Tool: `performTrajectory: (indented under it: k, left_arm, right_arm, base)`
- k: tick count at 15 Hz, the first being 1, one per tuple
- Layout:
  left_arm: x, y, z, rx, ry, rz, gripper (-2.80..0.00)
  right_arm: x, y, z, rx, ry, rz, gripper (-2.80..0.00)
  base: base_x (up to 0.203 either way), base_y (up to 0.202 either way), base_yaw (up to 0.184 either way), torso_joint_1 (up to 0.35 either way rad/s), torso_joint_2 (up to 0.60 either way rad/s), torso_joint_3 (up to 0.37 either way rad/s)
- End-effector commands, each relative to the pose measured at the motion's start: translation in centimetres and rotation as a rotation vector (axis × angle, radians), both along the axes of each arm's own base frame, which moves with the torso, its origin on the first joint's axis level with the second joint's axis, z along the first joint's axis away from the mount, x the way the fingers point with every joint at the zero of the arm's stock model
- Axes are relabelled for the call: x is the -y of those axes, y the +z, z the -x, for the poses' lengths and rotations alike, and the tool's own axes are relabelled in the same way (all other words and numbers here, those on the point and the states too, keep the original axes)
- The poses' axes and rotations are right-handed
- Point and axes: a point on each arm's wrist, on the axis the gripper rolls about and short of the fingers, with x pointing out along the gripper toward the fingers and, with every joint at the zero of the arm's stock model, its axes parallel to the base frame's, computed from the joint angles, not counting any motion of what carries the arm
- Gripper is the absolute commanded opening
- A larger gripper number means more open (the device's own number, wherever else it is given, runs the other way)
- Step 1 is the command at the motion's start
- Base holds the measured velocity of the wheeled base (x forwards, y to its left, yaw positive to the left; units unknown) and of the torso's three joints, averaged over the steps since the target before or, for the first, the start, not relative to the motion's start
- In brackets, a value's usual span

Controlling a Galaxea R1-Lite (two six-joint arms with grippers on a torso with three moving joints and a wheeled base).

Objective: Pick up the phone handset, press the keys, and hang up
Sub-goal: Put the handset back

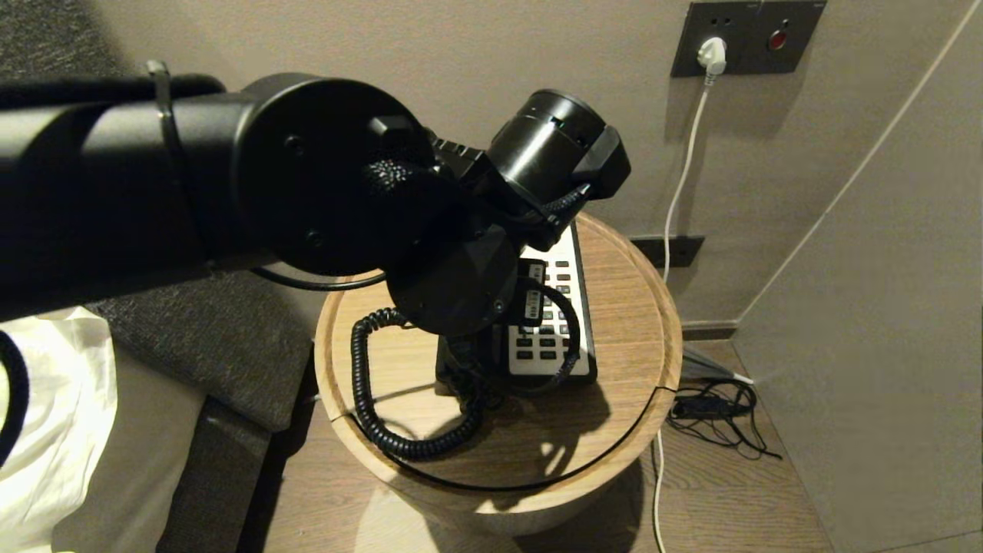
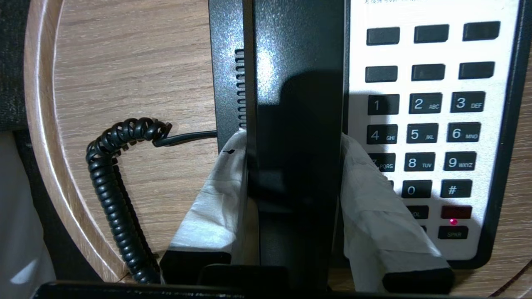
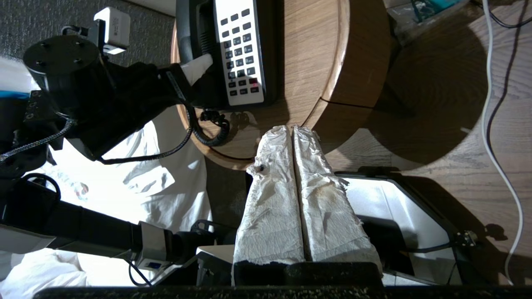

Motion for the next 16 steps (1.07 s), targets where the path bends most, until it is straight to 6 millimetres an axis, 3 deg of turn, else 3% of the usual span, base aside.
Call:
performTrajectory:
  k: [1,2,8,13,14,16]
  left_arm:
    - [0.1,-0.2,0.0,-0.006,0.004,-0.008,-2.80]
    - [0.0,-0.2,0.0,-0.006,0.005,-0.006,0.00]
    - [-0.2,0.5,0.4,0.007,0.012,0.022,0.00]
    - [-1.4,2.2,1.5,0.030,0.005,0.062,0.00]
    - [-1.9,2.6,1.8,0.035,0.006,0.068,-2.80]
    - [-3.0,3.6,2.6,0.043,0.003,0.087,-2.80]
  right_arm:
    - [0.0,0.0,-0.1,-0.005,0.002,-0.003,-2.80]
    - [-0.1,0.0,-0.1,-0.007,0.005,-0.003,-2.80]
    - [0.0,-0.3,0.2,-0.011,0.014,-0.003,-2.80]
    - [0.0,-0.6,0.1,-0.024,0.015,0.003,-2.80]
    - [0.0,-0.7,0.0,-0.025,0.015,0.005,-2.80]
    - [-0.1,-0.9,-0.1,-0.035,0.016,0.010,-2.80]
  base:
    - [0.000,0.000,0.000,0.000,0.00,0.000]
    - [0.000,0.000,0.000,0.000,0.00,0.000]
    - [0.000,0.000,0.000,0.000,0.00,0.000]
    - [0.000,0.000,0.000,0.000,0.00,0.000]
    - [0.000,0.000,0.000,0.000,0.00,0.000]
    - [0.000,0.000,0.000,0.000,0.00,0.000]
